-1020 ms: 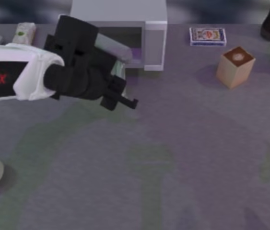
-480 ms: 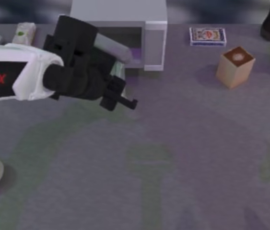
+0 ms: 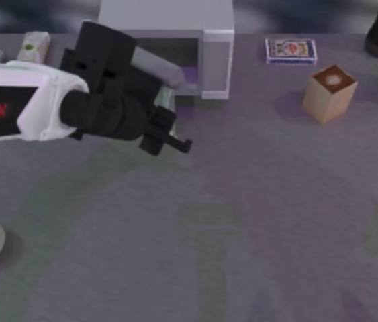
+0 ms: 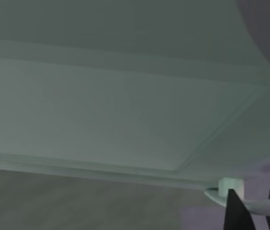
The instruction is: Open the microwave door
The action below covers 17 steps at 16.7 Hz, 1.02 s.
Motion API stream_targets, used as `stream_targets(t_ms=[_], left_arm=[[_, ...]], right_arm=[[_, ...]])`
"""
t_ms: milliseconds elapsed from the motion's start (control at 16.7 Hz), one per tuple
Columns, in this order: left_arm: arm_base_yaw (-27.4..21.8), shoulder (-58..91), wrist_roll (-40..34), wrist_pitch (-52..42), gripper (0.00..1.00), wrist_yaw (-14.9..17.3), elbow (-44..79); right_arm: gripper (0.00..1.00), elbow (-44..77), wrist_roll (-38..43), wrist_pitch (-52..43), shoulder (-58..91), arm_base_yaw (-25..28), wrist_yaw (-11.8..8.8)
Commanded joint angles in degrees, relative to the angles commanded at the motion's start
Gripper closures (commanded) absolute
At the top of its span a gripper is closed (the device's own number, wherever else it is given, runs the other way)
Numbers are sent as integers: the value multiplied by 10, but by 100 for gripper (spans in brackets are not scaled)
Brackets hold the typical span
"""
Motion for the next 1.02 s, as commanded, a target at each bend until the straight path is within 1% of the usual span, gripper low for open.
stream_targets(t_ms=[480,600,1020], left_arm=[[0,0,0,0,100,0,0],[-4,0,-2,-1,100,5,-1],[16,-10,38,-5,100,31,-12]], right_arm=[[0,0,0,0,0,0,0],[0,0,0,0,0,0,0],[0,0,0,0,0,0,0]])
